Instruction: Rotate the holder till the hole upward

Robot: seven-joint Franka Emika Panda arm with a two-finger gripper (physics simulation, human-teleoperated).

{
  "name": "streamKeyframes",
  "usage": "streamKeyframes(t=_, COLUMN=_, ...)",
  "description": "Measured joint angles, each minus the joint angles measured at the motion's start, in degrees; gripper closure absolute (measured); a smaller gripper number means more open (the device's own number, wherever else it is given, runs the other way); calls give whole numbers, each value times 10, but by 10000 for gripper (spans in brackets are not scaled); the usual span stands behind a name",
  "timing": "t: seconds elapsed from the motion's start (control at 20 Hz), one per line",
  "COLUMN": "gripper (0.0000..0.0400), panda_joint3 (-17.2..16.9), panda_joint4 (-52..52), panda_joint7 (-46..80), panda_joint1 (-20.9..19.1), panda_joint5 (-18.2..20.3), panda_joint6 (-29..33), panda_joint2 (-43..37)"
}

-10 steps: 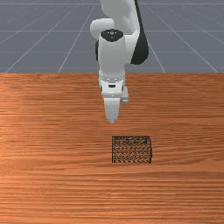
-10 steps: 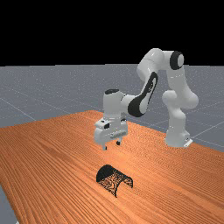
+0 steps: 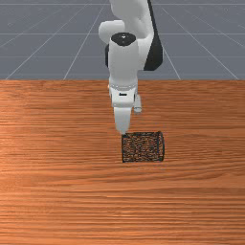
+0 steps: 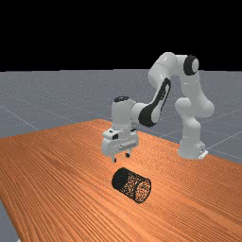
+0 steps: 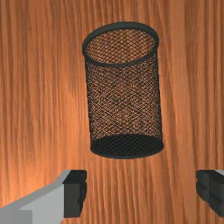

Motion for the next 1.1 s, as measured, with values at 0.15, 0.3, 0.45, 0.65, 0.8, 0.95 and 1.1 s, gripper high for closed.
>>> streamKeyframes(t=0.15, gripper=7, panda_joint3=1, panda_joint4=1, panda_joint7=40, panda_joint1=16, panda_joint5=-1, panda_joint6=-1, panda_joint2=1)
streamKeyframes(t=0.3, gripper=1, panda_joint3=7, panda_joint4=4, panda_joint7=55, panda_joint1=30, panda_joint5=-4, panda_joint6=-2, panda_joint2=3)
streamKeyframes(t=0.45, gripper=0, panda_joint3=9, panda_joint4=11, panda_joint7=103, panda_joint1=52, panda_joint5=-6, panda_joint6=-5, panda_joint2=7)
streamKeyframes(t=0.65, gripper=0, panda_joint3=14, panda_joint4=26, panda_joint7=163, panda_joint1=82, panda_joint5=-9, panda_joint6=-10, panda_joint2=16)
streamKeyframes(t=0.8, gripper=0, panda_joint3=18, panda_joint4=47, panda_joint7=218, panda_joint1=111, panda_joint5=-12, panda_joint6=-19, panda_joint2=29)
streamKeyframes(t=0.95, gripper=0, panda_joint3=22, panda_joint4=79, panda_joint7=282, panda_joint1=146, panda_joint5=-15, panda_joint6=-32, panda_joint2=48)
streamKeyframes(t=1.1, gripper=0, panda_joint3=32, panda_joint4=105, panda_joint7=291, panda_joint1=167, panda_joint5=-21, panda_joint6=-42, panda_joint2=65)
